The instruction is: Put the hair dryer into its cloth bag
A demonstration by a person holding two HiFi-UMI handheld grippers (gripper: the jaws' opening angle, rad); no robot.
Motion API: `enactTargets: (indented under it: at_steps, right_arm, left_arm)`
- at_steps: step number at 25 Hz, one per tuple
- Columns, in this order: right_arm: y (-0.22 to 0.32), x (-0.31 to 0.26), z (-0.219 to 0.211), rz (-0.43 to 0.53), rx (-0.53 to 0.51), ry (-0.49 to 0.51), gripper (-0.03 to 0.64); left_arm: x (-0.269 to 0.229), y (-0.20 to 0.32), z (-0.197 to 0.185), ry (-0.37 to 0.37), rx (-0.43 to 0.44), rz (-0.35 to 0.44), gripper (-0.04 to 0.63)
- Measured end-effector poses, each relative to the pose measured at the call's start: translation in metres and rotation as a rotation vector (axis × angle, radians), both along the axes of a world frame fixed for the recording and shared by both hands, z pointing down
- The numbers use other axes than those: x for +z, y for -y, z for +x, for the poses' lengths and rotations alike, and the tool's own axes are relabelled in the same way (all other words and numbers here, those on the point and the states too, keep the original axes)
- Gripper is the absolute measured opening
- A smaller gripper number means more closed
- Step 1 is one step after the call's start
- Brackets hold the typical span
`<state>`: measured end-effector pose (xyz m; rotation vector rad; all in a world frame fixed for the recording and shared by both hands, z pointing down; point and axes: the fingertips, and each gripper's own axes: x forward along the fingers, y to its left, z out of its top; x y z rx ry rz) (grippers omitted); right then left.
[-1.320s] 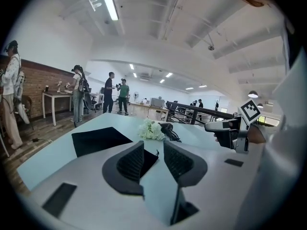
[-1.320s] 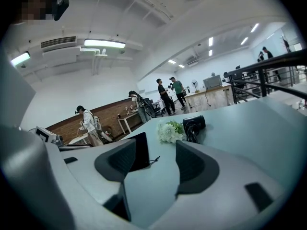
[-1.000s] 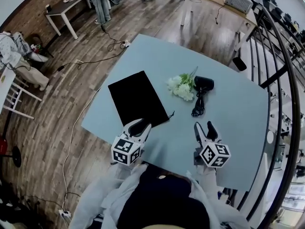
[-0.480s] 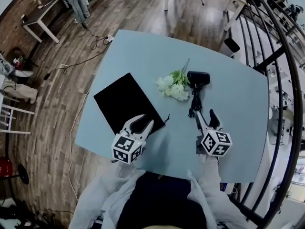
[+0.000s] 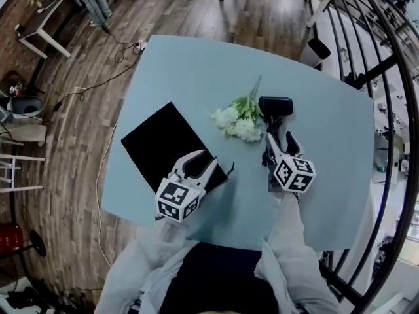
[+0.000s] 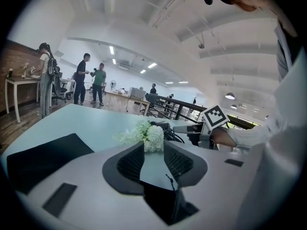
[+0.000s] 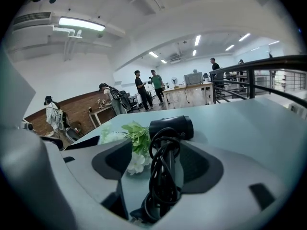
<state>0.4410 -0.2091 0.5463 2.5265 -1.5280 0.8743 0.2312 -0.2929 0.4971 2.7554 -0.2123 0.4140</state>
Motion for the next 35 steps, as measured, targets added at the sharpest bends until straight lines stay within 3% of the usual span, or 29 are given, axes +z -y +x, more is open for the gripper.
enactTargets:
  at_steps: [9, 13, 16, 18, 27, 28, 29, 35]
  right_arm:
    - [0.026, 0.051, 0.026, -0.123, 0.019, 0.013, 0.308]
    - [0.036, 0.070, 0.026, -0.227, -0.002, 0.053, 0.334]
    - [0.041, 0.078, 0.024, -0.321, -0.017, 0.094, 0.390]
    - [0.042, 0.079, 0.024, -0.347, -0.012, 0.089, 0.379]
    - [0.037, 0.072, 0.028, -0.291, 0.014, 0.072, 0.303]
    - [0.036, 0.069, 0.028, -0.282, 0.014, 0.057, 0.280]
    - [0.036, 0.066, 0.028, -0.272, 0.013, 0.042, 0.204]
    - [0.031, 0.057, 0.032, -0.219, 0.042, 0.021, 0.201]
  left_arm:
    - [0.016, 0.013, 0.005, 0.019, 0.003, -0.017, 0.124]
    - [0.022, 0.016, 0.005, 0.023, 0.008, -0.023, 0.124]
    - [0.028, 0.016, 0.004, 0.027, 0.006, -0.032, 0.123]
    - [0.031, 0.016, 0.002, 0.031, 0.001, -0.039, 0.124]
    - [0.031, 0.012, -0.007, 0.029, -0.008, -0.042, 0.123]
    - [0.031, 0.012, -0.009, 0.028, -0.010, -0.040, 0.123]
    - [0.030, 0.011, -0.010, 0.028, -0.011, -0.038, 0.123]
    - [0.024, 0.010, -0.024, 0.020, -0.027, -0.026, 0.124]
